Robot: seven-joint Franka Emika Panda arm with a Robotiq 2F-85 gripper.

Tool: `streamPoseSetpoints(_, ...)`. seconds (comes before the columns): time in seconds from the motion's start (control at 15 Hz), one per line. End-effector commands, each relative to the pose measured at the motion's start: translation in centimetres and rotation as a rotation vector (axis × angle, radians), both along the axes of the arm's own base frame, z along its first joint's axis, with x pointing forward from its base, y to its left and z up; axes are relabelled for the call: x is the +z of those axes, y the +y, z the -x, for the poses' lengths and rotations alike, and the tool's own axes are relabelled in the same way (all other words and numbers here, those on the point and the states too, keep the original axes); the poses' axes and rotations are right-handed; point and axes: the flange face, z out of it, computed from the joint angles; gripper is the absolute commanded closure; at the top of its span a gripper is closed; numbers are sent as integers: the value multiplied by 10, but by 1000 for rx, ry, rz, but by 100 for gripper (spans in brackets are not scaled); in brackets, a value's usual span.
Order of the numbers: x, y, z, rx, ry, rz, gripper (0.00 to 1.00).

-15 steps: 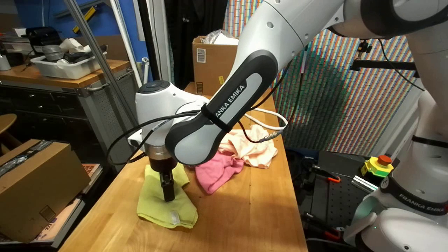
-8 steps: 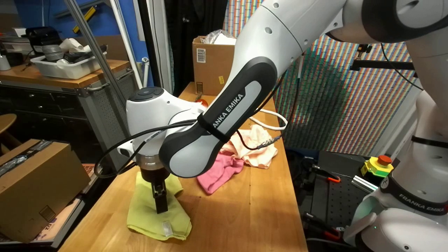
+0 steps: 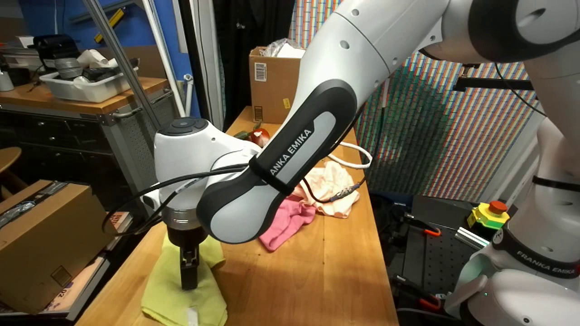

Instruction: Move the white rope and radish to the right, move the peach shirt forwards, move the yellow towel and pink shirt to the left

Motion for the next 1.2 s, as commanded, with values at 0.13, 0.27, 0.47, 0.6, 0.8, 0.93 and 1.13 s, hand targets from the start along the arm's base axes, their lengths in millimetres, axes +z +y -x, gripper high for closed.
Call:
streamPoseSetpoints(0.13, -5, 9, -15, -162, -54, -98, 0)
streamPoseSetpoints(0.27, -5, 10, -15, -162, -59, -83, 0)
streamPoseSetpoints(0.47, 0, 9, -14, -156, -52, -46, 0)
streamPoseSetpoints(0.6, 10, 9, -12, -147, -32, -29, 0)
streamPoseSetpoints(0.8, 28, 11, -9, -116, 2, 12, 0)
streamPoseSetpoints(0.93, 49, 14, -4, -81, 16, 26, 0)
streamPoseSetpoints(1.13, 81, 16, 2, -43, 37, 59, 0)
